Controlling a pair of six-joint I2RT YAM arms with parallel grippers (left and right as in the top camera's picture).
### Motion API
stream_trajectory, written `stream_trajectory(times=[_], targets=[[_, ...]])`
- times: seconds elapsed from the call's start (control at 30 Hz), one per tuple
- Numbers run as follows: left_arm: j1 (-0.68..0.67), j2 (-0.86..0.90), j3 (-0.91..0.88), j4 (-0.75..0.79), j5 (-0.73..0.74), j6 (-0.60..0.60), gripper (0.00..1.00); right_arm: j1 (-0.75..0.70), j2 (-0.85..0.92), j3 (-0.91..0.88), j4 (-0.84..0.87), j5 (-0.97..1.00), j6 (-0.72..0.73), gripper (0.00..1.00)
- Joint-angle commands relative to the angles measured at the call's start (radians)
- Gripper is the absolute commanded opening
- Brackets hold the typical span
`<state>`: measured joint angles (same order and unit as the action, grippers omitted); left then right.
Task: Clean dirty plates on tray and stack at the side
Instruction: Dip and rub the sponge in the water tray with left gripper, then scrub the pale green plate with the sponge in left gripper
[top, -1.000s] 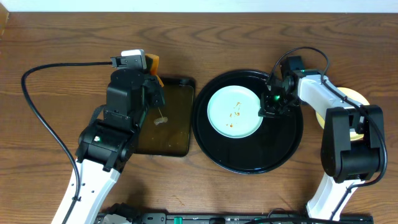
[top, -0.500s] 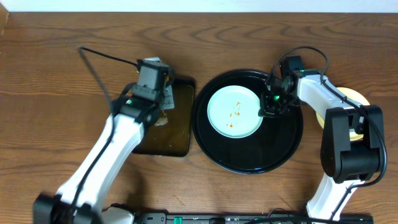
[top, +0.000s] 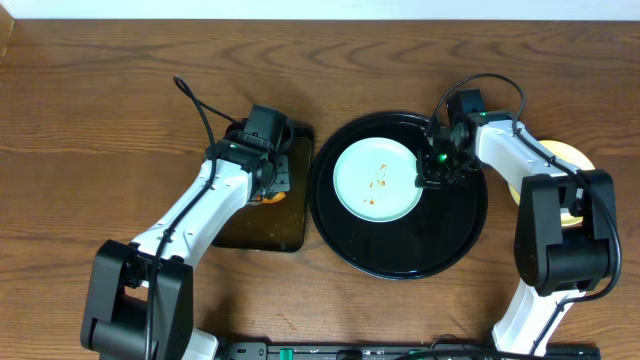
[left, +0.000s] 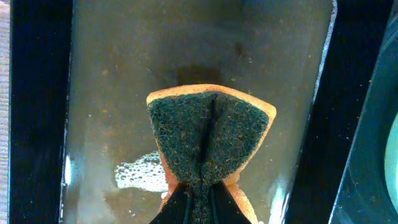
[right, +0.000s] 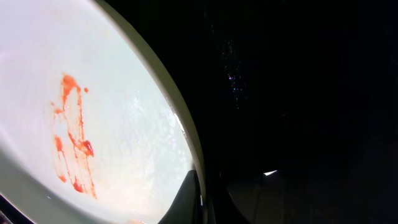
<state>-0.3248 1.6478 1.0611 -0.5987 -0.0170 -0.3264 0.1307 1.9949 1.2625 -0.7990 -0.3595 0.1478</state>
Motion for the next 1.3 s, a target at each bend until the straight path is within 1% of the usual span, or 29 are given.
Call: stream_trajectory(times=[0.0, 0.33, 0.43, 0.5, 0.57, 0.67, 0.8, 0.9, 1.1, 1.27], targets=[[-0.002, -0.006, 0.018, -0.002, 0.010, -0.013, 0.07, 0.026, 0.018, -0.014, -0.006, 0.042, -0.022, 0.01], [-0.002, -0.007, 0.018, -0.003, 0.013, -0.013, 0.07, 0.028, 0.018, -0.014, -0.002, 0.041, -0.022, 0.01], [-0.002, -0.024, 0.030, -0.003, 0.093, 0.011, 0.07, 0.028, 0.018, -0.014, -0.003, 0.042, -0.022, 0.01], [-0.003, -0.052, 0.068, -0.006, 0.196, 0.017, 0.07, 0.028, 0.018, -0.014, -0.002, 0.042, -0.022, 0.01], [-0.010, -0.063, 0.117, -0.017, 0.246, 0.017, 0.07, 0.028, 0.018, -0.014, -0.002, 0.041, -0.022, 0.01], [-0.045, -0.060, 0.187, -0.023, 0.257, 0.014, 0.08, 0.028, 0.018, -0.014, -0.003, 0.041, -0.022, 0.01], [-0.115, -0.055, 0.199, 0.066, 0.257, 0.014, 0.07, 0.028, 0.018, -0.014, -0.005, 0.041, -0.022, 0.01], [-0.182, -0.031, 0.199, 0.149, 0.257, -0.014, 0.07, 0.028, 0.018, -0.014, -0.007, 0.041, -0.022, 0.01], [-0.279, 0.048, 0.199, 0.244, 0.257, -0.051, 0.07, 0.028, 0.018, -0.014, -0.013, 0.041, -0.022, 0.01], [-0.325, 0.134, 0.199, 0.304, 0.262, -0.080, 0.08, 0.028, 0.018, -0.014, -0.013, 0.041, -0.022, 0.01]])
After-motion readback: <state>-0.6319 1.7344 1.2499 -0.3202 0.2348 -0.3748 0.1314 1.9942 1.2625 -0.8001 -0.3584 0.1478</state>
